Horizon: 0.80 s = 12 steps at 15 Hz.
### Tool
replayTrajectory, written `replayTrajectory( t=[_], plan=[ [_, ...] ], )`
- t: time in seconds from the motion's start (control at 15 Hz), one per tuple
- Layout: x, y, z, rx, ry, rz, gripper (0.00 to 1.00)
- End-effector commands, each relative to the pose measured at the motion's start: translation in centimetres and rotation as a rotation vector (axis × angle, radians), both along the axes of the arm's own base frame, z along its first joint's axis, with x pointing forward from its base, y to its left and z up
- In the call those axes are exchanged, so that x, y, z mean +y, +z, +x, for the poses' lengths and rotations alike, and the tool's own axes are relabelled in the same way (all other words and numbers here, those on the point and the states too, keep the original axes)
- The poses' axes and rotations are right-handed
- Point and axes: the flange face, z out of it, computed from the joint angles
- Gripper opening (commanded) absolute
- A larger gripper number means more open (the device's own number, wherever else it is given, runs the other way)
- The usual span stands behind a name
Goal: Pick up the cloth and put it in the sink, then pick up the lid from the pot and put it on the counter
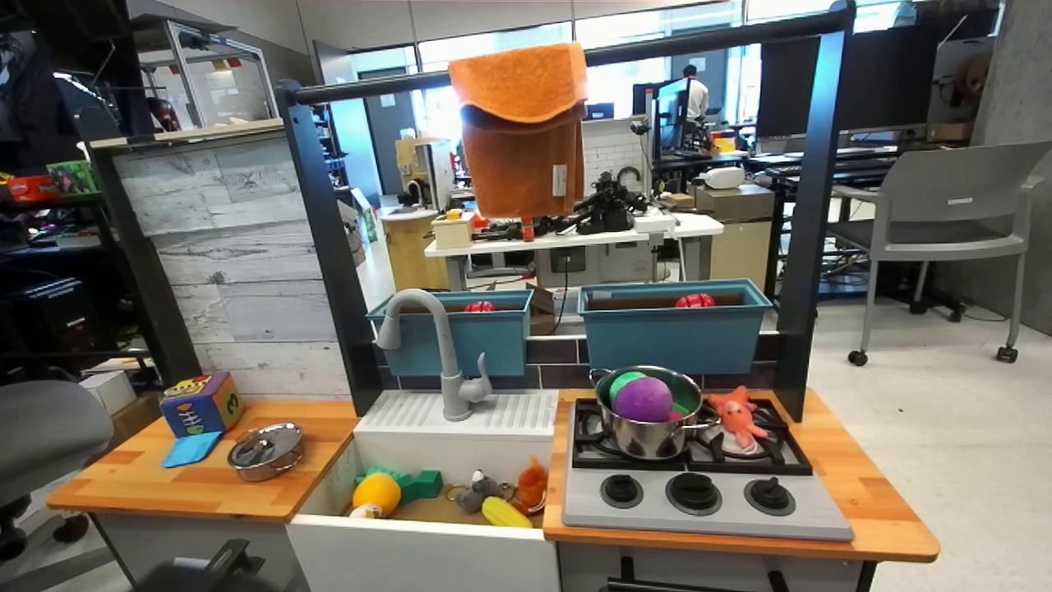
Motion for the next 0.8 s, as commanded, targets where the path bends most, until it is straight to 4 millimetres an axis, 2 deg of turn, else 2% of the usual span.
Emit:
replayTrajectory(
  t=[0.0,0.13,0.27,0.53,0.73],
  plan=[
    [-6.5,-0.8,5.1,-0.090,-0.184,0.014,1.00],
    [-10.1,-1.8,7.9,-0.137,-0.290,0.018,1.00],
    [-12.4,-2.8,10.6,-0.193,-0.389,0.019,1.00],
    [-14.9,-5.0,16.0,-0.324,-0.555,-0.010,1.00],
    [-16.7,-5.5,18.9,-0.413,-0.654,-0.076,1.00]
  ],
)
